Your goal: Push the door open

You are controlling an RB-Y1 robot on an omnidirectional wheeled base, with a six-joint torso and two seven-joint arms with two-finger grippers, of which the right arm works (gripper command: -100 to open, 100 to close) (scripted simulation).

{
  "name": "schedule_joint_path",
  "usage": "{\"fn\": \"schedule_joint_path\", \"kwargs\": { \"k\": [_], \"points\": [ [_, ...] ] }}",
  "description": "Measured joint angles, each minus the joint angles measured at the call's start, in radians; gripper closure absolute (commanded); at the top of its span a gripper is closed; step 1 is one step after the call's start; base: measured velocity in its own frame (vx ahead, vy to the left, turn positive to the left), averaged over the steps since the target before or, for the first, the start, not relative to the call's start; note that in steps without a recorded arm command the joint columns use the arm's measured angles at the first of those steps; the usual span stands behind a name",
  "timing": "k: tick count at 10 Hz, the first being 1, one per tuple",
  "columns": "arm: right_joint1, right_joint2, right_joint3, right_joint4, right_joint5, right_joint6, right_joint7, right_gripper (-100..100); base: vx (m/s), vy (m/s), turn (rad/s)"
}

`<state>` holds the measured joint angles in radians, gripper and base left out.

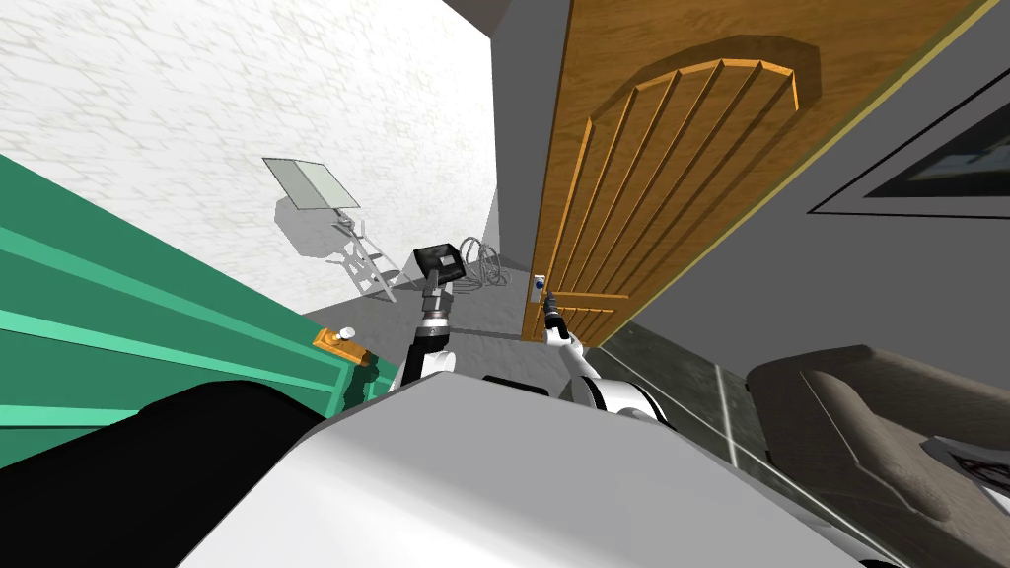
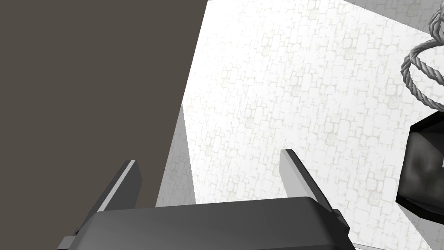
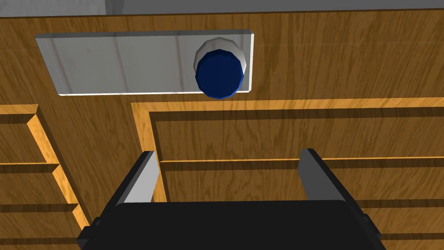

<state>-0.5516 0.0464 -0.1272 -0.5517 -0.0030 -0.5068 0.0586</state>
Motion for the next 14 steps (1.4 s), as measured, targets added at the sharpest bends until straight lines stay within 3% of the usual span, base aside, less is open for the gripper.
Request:
{"fn": "schedule_joint_path", "kwargs": {
  "k": [6, 7, 9, 10, 11, 12, 14],
  "points": [
    [-0.001, 0.0, 0.0, 0.001, 0.0, -0.001, 0.0, -100, 0.005, -0.009, -0.008],
    [0.021, -0.008, 0.003, -0.034, 0.003, 0.012, 0.004, -100, 0.049, -0.045, -0.005],
    [0.012, -0.036, 0.002, -0.019, 0.001, 0.007, 0.003, -100, 0.048, -0.065, -0.014],
    [-0.009, -0.055, -0.003, 0.015, -0.002, -0.005, 0.004, -100, -0.043, 0.008, 0.002],
    [-0.01, -0.042, -0.003, 0.02, -0.003, -0.011, 0.003, -100, -0.109, 0.097, 0.007],
    [0.008, -0.024, 0.001, -0.007, -0.001, -0.003, 0.002, -100, -0.069, 0.081, 0.015],
    [0.0, -0.002, -0.001, 0.006, -0.003, -0.006, 0.004, -100, 0.005, -0.002, 0.004]
  ]
}}
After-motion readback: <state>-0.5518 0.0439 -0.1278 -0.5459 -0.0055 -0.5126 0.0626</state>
